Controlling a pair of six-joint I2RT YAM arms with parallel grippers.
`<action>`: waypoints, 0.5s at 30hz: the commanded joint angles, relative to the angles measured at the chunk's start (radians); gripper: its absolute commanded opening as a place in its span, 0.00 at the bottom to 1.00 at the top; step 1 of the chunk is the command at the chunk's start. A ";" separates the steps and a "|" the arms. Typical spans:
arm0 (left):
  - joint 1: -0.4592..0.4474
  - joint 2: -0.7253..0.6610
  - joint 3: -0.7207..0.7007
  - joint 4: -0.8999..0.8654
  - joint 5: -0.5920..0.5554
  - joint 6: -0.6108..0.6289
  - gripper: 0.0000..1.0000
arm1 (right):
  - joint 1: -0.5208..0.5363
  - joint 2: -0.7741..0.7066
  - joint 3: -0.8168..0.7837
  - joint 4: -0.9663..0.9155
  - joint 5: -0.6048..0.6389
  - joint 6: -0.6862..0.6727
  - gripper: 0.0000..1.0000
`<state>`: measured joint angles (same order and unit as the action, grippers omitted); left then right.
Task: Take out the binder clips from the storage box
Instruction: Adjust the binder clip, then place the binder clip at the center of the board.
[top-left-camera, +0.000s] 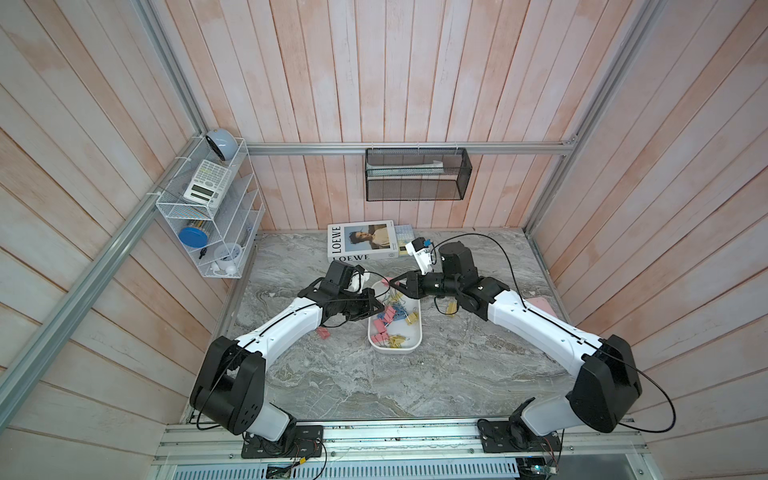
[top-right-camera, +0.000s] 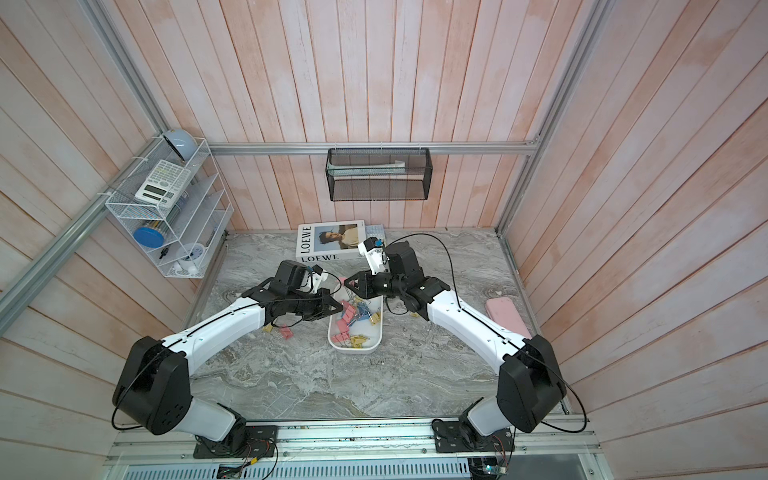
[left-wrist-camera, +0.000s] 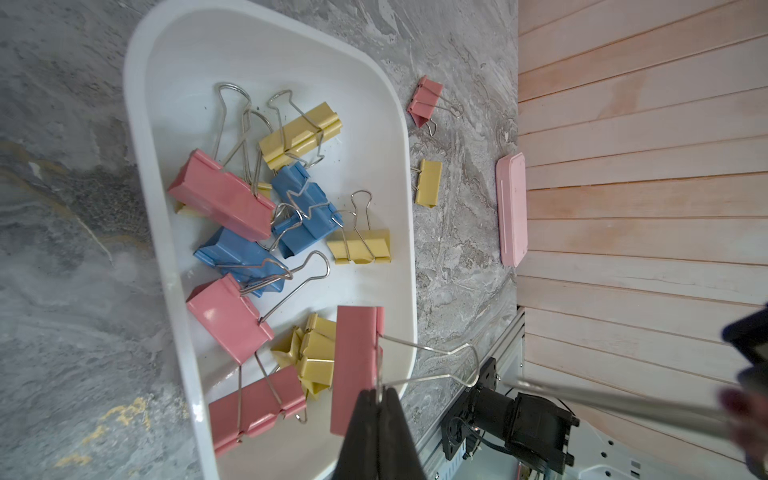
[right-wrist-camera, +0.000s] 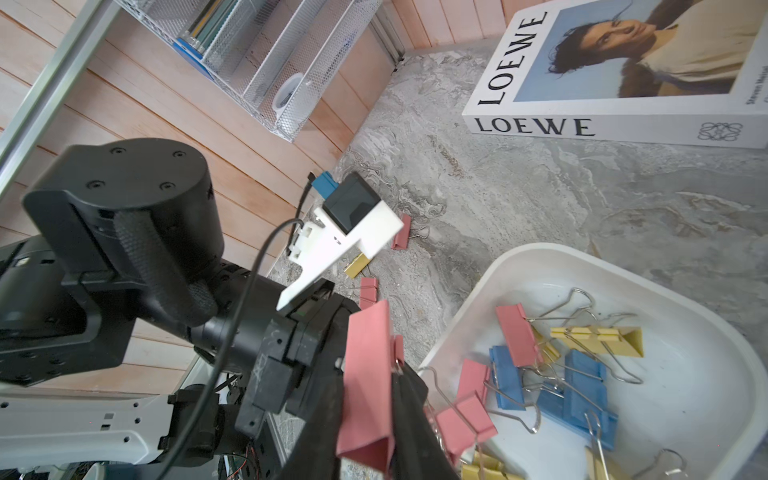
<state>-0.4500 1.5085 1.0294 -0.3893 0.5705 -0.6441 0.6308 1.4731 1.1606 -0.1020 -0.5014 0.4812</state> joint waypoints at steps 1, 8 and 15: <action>0.034 -0.042 0.011 -0.060 -0.069 0.037 0.00 | -0.044 -0.039 -0.028 0.038 0.058 0.029 0.16; 0.151 -0.166 -0.023 -0.147 -0.219 0.048 0.00 | -0.138 -0.050 -0.066 -0.002 0.120 0.063 0.18; 0.200 -0.243 -0.062 -0.220 -0.426 0.058 0.00 | -0.204 -0.069 -0.160 -0.017 0.094 0.067 0.19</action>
<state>-0.2554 1.2739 0.9958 -0.5495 0.2798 -0.6079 0.4229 1.4227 1.0157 -0.1116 -0.4011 0.5442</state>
